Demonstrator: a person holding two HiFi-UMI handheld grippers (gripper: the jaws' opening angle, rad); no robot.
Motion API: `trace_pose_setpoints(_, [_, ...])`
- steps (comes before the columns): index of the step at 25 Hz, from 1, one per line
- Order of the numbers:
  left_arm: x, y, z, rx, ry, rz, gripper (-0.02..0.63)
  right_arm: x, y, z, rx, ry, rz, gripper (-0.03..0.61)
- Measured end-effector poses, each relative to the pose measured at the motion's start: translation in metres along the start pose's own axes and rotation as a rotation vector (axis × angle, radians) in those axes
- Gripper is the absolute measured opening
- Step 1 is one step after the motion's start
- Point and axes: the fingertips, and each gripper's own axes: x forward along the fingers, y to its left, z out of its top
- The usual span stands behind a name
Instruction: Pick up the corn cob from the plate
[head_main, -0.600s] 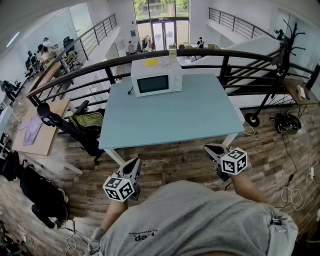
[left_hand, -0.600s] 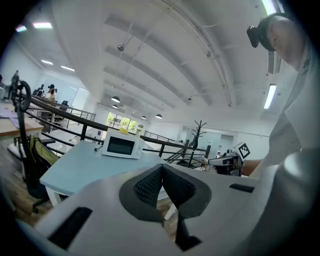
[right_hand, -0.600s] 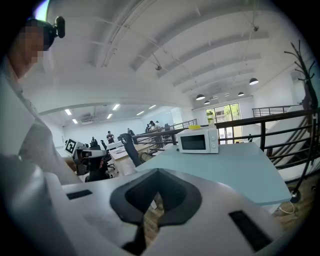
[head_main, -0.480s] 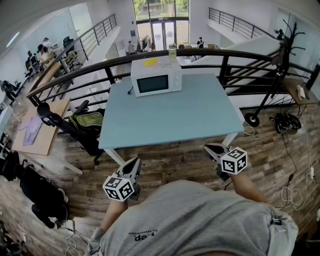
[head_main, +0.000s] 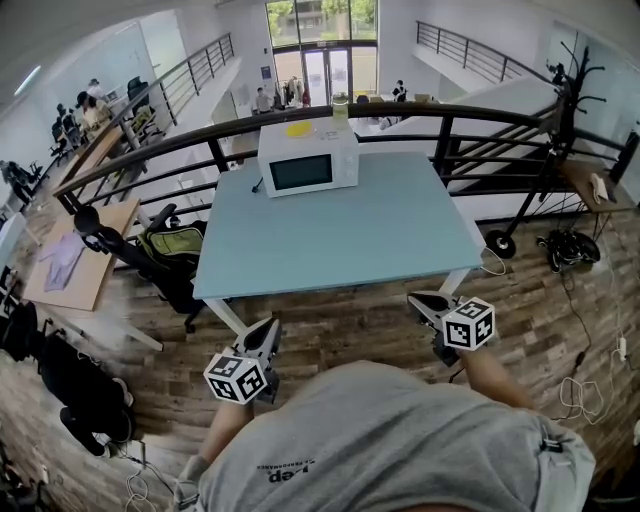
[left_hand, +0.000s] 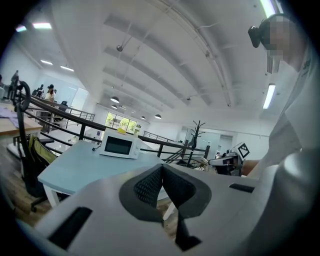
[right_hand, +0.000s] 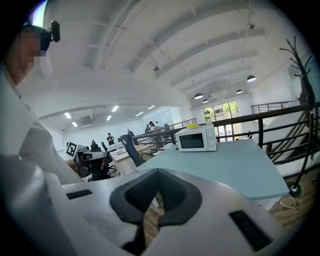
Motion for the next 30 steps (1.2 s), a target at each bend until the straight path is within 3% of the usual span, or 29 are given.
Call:
trace_pose_setpoints(20, [0.046, -0.081, -0.023, -0.001, 0.019, 0.054, 0.018, -0.054, -0.063, -0.017, 0.038, 0.007, 0.090, 0.015])
trace_pose_setpoints(30, [0.058, -0.079, -0.029, -0.019, 0.048, 0.051, 0.018, -0.050, -0.079, -0.028, 0.089, 0.018, 0.091, 0.015])
